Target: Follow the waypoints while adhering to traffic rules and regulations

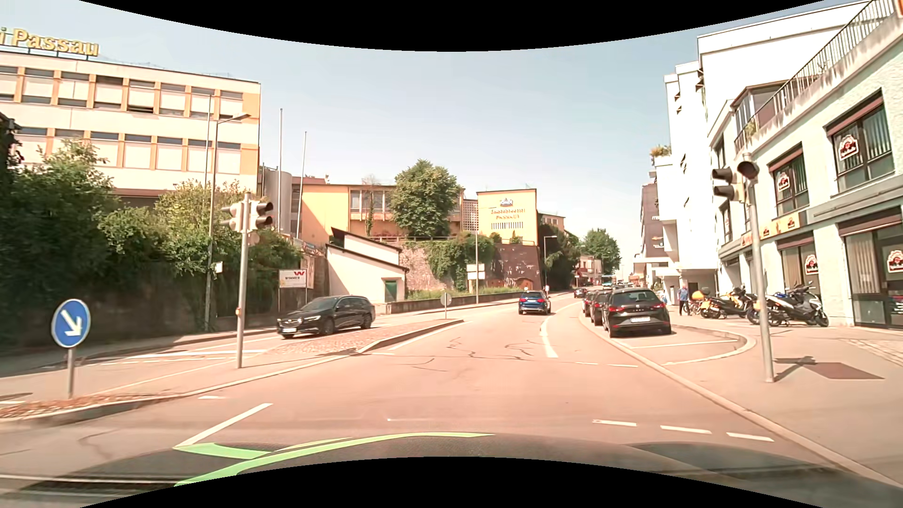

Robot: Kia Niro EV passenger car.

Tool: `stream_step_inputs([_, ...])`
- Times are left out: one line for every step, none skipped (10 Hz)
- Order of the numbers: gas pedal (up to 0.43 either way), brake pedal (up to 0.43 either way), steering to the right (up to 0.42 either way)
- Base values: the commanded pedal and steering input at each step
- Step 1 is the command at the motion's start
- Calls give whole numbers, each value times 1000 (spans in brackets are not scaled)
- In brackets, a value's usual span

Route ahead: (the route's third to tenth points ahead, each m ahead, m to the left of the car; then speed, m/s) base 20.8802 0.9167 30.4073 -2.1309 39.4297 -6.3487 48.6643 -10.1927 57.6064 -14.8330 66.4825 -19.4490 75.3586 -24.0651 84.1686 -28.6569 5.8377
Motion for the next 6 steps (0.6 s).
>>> stream_step_inputs([130,0,70])
stream_step_inputs([130,0,69])
stream_step_inputs([130,0,69])
stream_step_inputs([130,0,69])
stream_step_inputs([130,0,68])
stream_step_inputs([130,0,65])
